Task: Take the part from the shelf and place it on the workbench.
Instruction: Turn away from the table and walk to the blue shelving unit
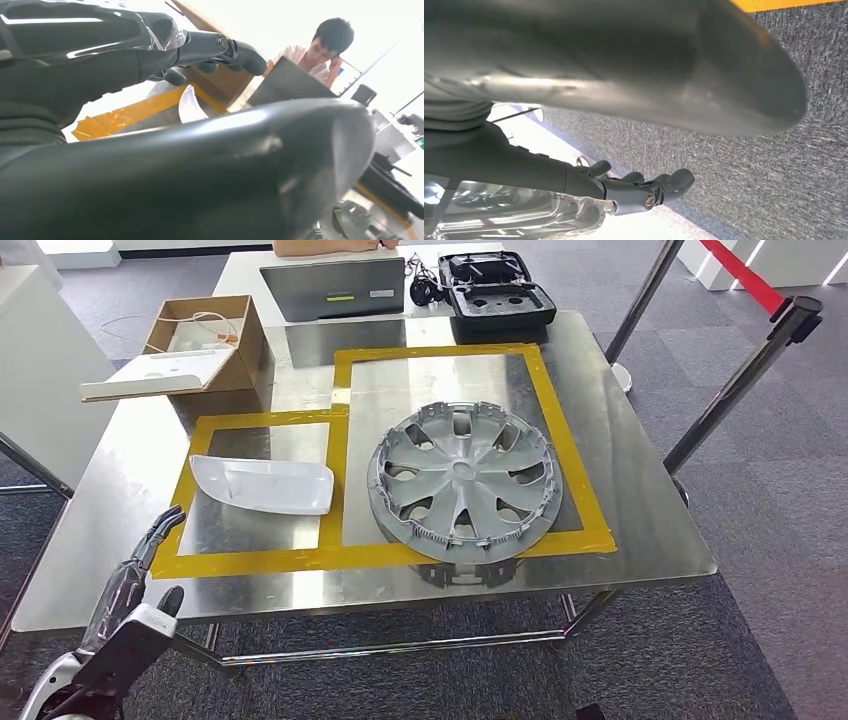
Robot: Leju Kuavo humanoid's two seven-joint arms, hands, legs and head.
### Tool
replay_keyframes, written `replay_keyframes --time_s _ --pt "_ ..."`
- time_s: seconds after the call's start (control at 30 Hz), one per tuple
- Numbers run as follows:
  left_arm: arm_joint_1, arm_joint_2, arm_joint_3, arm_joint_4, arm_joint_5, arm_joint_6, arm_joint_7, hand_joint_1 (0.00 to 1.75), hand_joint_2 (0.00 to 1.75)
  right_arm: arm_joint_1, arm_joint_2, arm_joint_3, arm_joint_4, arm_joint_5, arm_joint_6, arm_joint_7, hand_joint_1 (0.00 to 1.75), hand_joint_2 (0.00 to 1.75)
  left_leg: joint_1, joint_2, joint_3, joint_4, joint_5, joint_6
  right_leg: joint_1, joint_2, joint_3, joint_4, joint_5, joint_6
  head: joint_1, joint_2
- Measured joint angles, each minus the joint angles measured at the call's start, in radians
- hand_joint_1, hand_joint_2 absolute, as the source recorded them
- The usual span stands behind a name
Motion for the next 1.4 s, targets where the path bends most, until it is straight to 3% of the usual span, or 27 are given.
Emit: replay_keyframes --time_s 0.37,0.6,0.93,1.1,1.2,1.27,1.33,1.4 --pt "0.180 -0.069 0.053 -0.212 0.002 0.002 -0.032 0.00 0.00 -0.002 0.000 -0.001 0.000 0.009 -0.005 0.000 0.00 0.00 0.000 -0.001 0.000 0.000 -0.002 0.000 0.000 -0.001 0.000 0.000 -0.002 0.001 0.000 0.000" --pt "0.176 -0.100 0.056 -0.221 -0.032 0.002 -0.032 0.00 0.00 -0.001 0.000 -0.008 0.000 0.000 -0.016 0.001 0.00 0.00 0.000 -0.001 0.001 0.000 -0.002 0.000 0.000 -0.001 0.001 0.000 -0.002 0.001 0.000 0.000" --pt "0.170 -0.106 0.062 -0.221 -0.032 0.002 -0.033 0.00 0.00 -0.001 0.000 -0.008 0.000 0.009 -0.017 0.005 0.00 0.00 -0.004 -0.002 0.001 0.002 -0.004 0.004 -0.004 -0.001 0.001 -0.001 -0.001 0.003 0.000 0.000" --pt "0.167 -0.103 0.063 -0.221 -0.032 0.002 -0.033 0.00 0.00 -0.001 0.000 -0.008 0.000 0.011 -0.017 0.005 0.00 0.00 -0.010 -0.002 0.002 0.005 -0.007 0.012 -0.011 -0.001 0.003 -0.002 0.000 0.011 0.000 0.000" --pt "0.166 -0.095 0.063 -0.221 -0.029 0.003 -0.032 0.00 0.00 -0.001 0.000 -0.008 0.000 0.012 -0.017 0.005 0.00 0.00 -0.009 0.001 0.005 -0.001 0.005 0.026 -0.013 -0.001 0.004 -0.003 0.001 0.022 0.000 0.000" --pt "0.165 -0.089 0.063 -0.221 -0.023 0.004 -0.032 0.00 0.00 -0.001 -0.001 -0.008 0.000 0.012 -0.017 0.005 0.00 0.00 -0.002 0.005 0.007 -0.013 0.016 0.036 -0.012 -0.003 -0.013 0.041 -0.036 0.026 0.002 0.000" --pt "0.167 -0.085 0.064 -0.220 -0.018 0.005 -0.032 0.00 0.00 -0.001 -0.003 -0.008 0.000 0.013 -0.017 0.005 0.00 0.00 0.001 0.009 0.005 -0.016 0.020 0.039 -0.012 -0.004 -0.058 0.160 -0.108 0.030 0.005 0.000" --pt "0.169 -0.084 0.066 -0.217 -0.015 0.006 -0.032 0.00 0.00 0.000 -0.004 -0.008 0.000 0.013 -0.017 0.005 0.00 0.00 0.002 0.012 0.001 -0.015 0.022 0.038 -0.013 -0.005 -0.094 0.267 -0.150 0.035 0.005 0.000"
